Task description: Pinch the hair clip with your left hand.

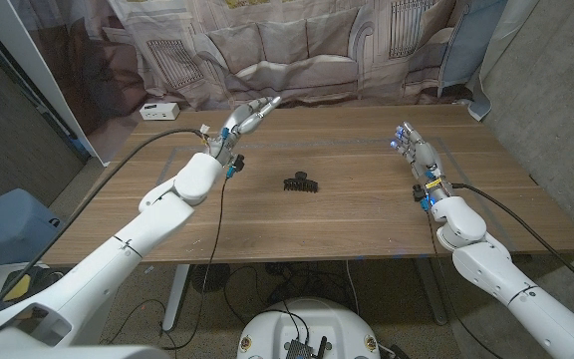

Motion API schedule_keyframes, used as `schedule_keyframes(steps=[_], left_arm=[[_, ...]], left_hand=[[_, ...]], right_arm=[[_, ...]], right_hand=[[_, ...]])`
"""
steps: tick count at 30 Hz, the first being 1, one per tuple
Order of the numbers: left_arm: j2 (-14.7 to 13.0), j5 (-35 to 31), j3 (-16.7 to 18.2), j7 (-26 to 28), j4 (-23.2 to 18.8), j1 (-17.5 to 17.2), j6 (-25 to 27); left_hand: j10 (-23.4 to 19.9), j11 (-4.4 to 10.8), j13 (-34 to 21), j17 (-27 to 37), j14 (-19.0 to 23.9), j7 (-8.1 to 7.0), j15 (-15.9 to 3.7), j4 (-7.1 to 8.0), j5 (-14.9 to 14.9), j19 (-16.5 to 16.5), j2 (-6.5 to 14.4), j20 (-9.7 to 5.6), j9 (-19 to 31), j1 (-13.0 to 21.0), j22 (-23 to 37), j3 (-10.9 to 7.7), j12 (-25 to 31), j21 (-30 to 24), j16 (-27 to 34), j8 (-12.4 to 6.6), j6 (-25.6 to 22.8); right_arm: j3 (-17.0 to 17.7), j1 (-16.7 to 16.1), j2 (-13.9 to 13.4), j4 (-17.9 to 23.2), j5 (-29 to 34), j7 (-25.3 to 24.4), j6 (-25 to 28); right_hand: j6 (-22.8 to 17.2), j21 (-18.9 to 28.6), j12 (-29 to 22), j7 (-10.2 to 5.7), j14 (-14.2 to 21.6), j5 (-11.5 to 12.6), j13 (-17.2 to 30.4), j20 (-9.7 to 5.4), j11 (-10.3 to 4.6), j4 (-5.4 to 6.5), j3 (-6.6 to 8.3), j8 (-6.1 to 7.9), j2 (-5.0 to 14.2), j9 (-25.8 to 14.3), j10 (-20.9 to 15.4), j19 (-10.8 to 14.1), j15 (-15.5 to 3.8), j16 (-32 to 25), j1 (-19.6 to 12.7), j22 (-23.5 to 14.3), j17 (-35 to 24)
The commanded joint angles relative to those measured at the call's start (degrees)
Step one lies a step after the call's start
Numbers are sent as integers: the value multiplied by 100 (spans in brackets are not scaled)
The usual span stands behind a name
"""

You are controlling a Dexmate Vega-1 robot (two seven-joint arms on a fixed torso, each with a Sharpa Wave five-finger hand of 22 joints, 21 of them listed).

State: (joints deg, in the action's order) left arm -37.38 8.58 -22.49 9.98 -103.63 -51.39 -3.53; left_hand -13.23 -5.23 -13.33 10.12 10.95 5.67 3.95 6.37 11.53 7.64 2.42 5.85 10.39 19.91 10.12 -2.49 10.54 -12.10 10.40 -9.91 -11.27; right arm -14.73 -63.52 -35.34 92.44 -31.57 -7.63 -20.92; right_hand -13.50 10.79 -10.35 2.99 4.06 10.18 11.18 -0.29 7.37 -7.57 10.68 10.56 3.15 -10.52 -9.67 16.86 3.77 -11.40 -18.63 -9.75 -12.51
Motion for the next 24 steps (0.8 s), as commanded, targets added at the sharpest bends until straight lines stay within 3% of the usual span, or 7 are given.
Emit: schedule_keyframes(steps=[1, 3, 8, 24], left_arm=[[207, 1297, 148, -392, 651, -34, -507], [245, 1406, 170, -328, 688, -115, -553], [272, 1623, 209, -241, 726, -280, -619], [41, 1822, 349, -60, 461, -715, -728]], left_hand=[[158, 14, 15, 16, -147, 83, 30, -49, 28, 35, 16, -8, -2, 65, 10, 12, -14, -3, -34, 5, 147], [280, -47, 38, 17, -237, 201, 74, -70, 29, -39, 17, -86, -6, 75, 11, 18, -11, 39, -35, 14, 288], [375, -77, 57, 17, -324, 239, 123, -85, 30, -80, 23, -213, -9, 83, 10, 19, -9, 62, -42, 4, 360], [347, -78, 79, 17, -327, 223, 121, -106, 29, -131, 39, -209, -12, 99, 8, 15, 40, 85, -14, -42, 316]], right_arm=[[-77, 183, -73, -119, 16, 114, 120], [-86, 165, -80, -113, 36, 93, 125], [-96, 103, -79, -73, 24, 43, 151], [-134, -39, -85, 107, 71, -89, 201]], right_hand=[[116, -10, -12, 10, -53, -12, 15, -7, -4, 5, -33, -51, -4, -15, 34, -37, 22, 1, 55, -11, -12], [146, -9, -23, 69, -51, -13, 14, -9, -6, 8, -41, -50, -12, -14, 32, -43, 17, -3, 67, -11, -12], [123, -3, -57, 115, -43, -12, 12, -24, 6, 12, -51, -27, -22, -13, -28, -42, 4, -11, 81, -11, -11], [77, 11, -88, 131, -27, -8, 10, -29, 17, 16, -60, 8, -26, -11, -81, -26, 2, -24, 95, -11, -8]])
